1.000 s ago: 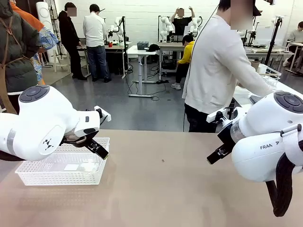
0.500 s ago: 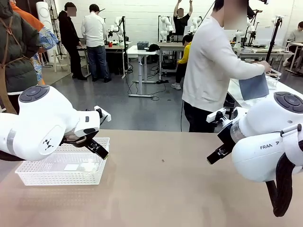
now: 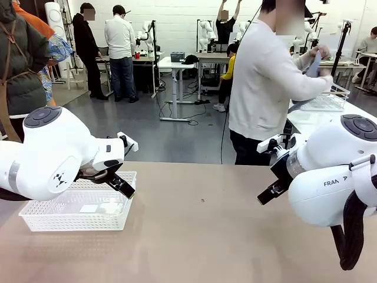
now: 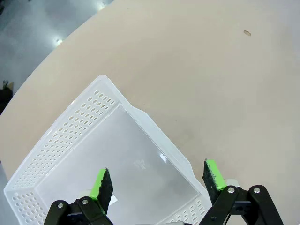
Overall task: Clean and organize the cups into the basket.
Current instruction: Pick up the Organizing basket and move it to the center of the table, then pick up the Reusable plastic cup from the right side of the table and place it inside the Organizing basket.
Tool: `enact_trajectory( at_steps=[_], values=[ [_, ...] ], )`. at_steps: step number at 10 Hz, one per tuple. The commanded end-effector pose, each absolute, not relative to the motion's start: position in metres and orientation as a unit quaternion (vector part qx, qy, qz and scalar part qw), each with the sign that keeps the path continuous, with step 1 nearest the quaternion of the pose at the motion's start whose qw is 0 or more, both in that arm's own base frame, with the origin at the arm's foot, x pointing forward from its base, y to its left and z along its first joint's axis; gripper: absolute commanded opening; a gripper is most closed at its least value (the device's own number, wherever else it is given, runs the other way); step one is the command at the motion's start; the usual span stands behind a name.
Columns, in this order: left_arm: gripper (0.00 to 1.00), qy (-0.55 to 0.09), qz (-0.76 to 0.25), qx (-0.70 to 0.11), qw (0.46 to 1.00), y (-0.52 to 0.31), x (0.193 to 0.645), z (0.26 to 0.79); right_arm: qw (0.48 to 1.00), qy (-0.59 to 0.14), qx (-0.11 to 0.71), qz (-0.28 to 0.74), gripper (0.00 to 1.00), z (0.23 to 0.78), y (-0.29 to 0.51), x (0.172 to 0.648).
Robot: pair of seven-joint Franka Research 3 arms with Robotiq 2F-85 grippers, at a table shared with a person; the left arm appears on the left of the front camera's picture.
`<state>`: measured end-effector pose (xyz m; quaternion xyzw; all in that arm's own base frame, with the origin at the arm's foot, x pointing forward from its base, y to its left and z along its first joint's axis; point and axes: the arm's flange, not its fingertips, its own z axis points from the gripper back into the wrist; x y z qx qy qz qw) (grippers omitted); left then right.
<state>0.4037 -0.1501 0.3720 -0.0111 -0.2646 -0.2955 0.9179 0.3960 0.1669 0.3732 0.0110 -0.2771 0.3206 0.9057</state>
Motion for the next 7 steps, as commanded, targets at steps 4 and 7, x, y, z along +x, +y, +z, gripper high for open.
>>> enact_trajectory(
  at_steps=[4, 7],
  values=[
    [1.0, -0.195, -0.326, -0.028, 0.924, -0.137, 0.379, 0.418, 0.914, -0.265, -0.018, 0.306, 1.0, 0.434, 0.134, 0.329],
    [1.0, -0.185, -0.382, -0.038, 0.905, -0.136, 0.318, 0.476, 0.919, -0.235, -0.026, 0.315, 1.0, 0.461, 0.118, 0.256]
  ],
)
